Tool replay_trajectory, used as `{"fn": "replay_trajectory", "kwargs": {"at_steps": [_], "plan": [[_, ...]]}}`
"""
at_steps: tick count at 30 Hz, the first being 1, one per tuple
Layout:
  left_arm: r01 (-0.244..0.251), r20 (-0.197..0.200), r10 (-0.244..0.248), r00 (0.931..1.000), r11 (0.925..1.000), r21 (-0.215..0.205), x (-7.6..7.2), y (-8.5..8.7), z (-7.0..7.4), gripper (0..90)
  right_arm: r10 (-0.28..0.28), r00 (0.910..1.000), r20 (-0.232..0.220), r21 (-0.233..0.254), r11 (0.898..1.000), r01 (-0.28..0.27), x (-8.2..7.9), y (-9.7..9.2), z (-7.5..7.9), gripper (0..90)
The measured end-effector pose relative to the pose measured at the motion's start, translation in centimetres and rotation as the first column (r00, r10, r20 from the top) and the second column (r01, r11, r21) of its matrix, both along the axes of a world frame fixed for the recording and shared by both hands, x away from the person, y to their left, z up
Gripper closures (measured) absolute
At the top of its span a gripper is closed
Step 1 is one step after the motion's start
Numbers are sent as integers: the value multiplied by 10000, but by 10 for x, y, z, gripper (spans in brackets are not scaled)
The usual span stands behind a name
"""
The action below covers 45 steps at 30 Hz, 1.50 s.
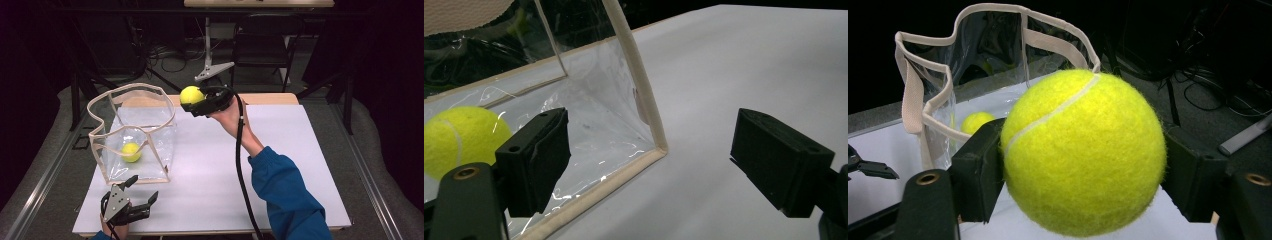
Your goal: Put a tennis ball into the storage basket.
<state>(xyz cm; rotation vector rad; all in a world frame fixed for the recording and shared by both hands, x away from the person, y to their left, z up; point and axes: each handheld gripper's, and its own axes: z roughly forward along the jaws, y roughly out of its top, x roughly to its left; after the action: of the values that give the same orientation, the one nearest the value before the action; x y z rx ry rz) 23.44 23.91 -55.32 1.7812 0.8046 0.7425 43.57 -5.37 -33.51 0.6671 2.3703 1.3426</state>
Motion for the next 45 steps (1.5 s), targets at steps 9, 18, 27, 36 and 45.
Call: {"fn": "replay_trajectory", "kwargs": {"at_steps": [9, 18, 27, 36, 45], "plan": [[36, -6, -36, 10000, 10000, -8, 0, 1, 0, 160, 101, 9999, 15, 91, 9999, -101, 2, 6, 0, 266], [45, 1, -45, 10000, 10000, 10, 0, 1, 0, 159, 164, 9999, 43, 65, 9998, -165, 2, 13, 2, 266], [50, 24, -50, 10000, 10000, 63, 0, 1, 1, 160, 258, 9996, 123, 117, 9996, -260, 0, 17, 6, 266], [62, -40, -62, 10000, 10000, 17, 1, 1, 0, 159, 358, 9993, 137, 105, 9993, -360, -1, 25, 8, 266], [33, 18, -33, 10000, 10000, 54, 1, 2, 1, 159, 413, 9990, 166, 135, 9990, -415, 0, 32, 7, 266]]}}
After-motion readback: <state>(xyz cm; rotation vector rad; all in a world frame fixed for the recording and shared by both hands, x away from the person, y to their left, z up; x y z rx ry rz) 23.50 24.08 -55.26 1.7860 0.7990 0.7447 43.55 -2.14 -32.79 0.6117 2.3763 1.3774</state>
